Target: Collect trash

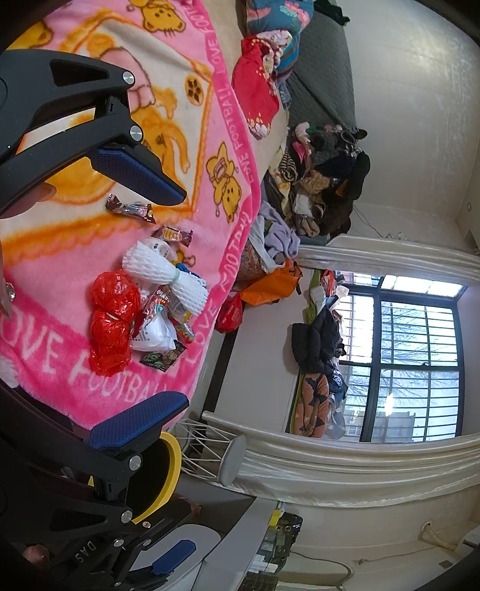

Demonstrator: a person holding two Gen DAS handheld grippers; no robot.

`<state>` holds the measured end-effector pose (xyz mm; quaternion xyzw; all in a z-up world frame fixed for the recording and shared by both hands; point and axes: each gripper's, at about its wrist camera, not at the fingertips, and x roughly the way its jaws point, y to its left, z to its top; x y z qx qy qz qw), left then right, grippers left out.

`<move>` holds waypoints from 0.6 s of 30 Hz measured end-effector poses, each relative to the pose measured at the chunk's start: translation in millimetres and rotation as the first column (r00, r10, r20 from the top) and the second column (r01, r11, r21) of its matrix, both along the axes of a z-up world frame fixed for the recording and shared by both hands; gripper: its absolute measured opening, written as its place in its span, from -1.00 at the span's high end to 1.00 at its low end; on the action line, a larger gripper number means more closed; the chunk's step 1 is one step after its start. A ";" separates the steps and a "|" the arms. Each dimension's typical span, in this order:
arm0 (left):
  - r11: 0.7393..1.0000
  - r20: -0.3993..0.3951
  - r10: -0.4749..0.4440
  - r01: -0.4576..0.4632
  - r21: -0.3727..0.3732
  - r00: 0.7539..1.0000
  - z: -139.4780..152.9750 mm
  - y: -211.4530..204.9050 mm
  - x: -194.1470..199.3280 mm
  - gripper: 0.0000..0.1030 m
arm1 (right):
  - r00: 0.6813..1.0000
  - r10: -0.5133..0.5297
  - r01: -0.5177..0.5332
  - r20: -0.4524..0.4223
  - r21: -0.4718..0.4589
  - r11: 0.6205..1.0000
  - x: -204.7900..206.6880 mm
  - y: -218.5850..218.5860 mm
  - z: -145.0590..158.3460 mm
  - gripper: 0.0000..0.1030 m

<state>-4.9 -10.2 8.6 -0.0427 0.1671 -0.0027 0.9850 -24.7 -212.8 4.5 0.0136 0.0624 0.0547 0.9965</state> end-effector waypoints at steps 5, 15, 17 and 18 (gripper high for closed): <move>1.000 0.001 -0.001 0.001 -0.001 1.000 0.1 -0.3 -0.1 -0.80 | 1.000 0.000 0.000 -0.001 -0.001 1.000 0.1 -0.2 0.2 -0.88; 1.000 -0.004 -0.003 0.003 -0.005 1.000 1.0 -4.0 -0.7 -0.80 | 1.000 -0.002 0.002 -0.001 0.000 1.000 -1.1 -0.9 1.0 -0.88; 1.000 -0.003 -0.003 0.003 -0.004 1.000 1.1 -4.8 -0.9 -0.80 | 1.000 0.000 0.000 -0.001 0.000 1.000 -1.4 -1.0 1.6 -0.88; 1.000 -0.001 -0.003 0.003 -0.003 1.000 1.3 -5.5 -1.1 -0.80 | 1.000 -0.001 0.001 -0.001 0.000 1.000 -1.3 -0.7 1.4 -0.88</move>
